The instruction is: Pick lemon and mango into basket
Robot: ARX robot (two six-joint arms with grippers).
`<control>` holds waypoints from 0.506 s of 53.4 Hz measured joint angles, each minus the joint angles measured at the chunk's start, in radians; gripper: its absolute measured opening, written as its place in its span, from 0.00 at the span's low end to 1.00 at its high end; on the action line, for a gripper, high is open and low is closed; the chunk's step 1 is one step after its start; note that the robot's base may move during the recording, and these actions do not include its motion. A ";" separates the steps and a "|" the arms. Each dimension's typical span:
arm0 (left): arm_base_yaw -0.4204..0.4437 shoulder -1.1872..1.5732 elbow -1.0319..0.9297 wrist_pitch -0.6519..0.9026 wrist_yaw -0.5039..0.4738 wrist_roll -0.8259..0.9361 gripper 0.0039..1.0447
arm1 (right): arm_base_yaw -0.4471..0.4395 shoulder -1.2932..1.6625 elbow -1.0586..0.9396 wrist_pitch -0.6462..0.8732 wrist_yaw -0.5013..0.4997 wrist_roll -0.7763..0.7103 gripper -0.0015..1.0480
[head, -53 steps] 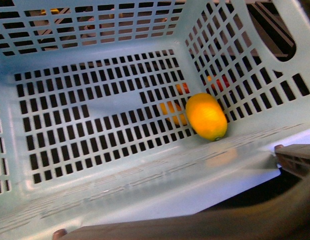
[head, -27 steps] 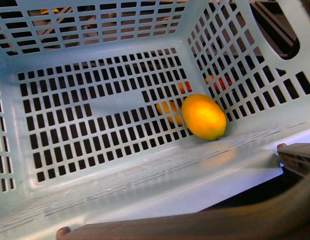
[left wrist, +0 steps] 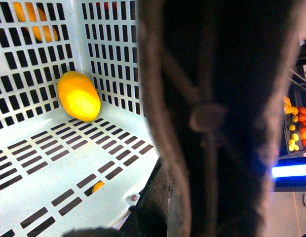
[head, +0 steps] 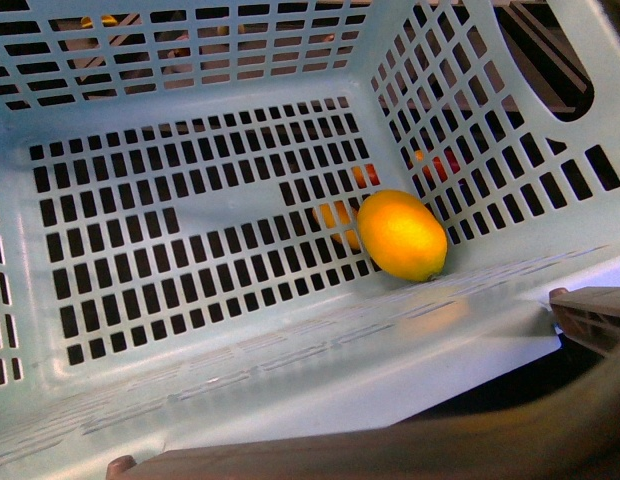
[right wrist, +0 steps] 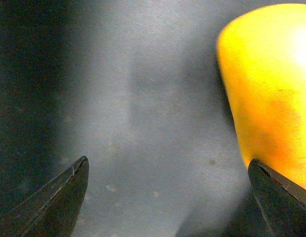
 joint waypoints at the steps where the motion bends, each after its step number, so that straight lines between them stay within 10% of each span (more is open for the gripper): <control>1: 0.000 0.000 0.000 0.000 0.000 0.000 0.05 | -0.003 0.002 -0.003 -0.001 0.000 0.002 0.92; 27: 0.000 0.000 0.000 0.000 0.000 0.000 0.05 | -0.087 -0.062 -0.012 -0.052 -0.009 -0.005 0.92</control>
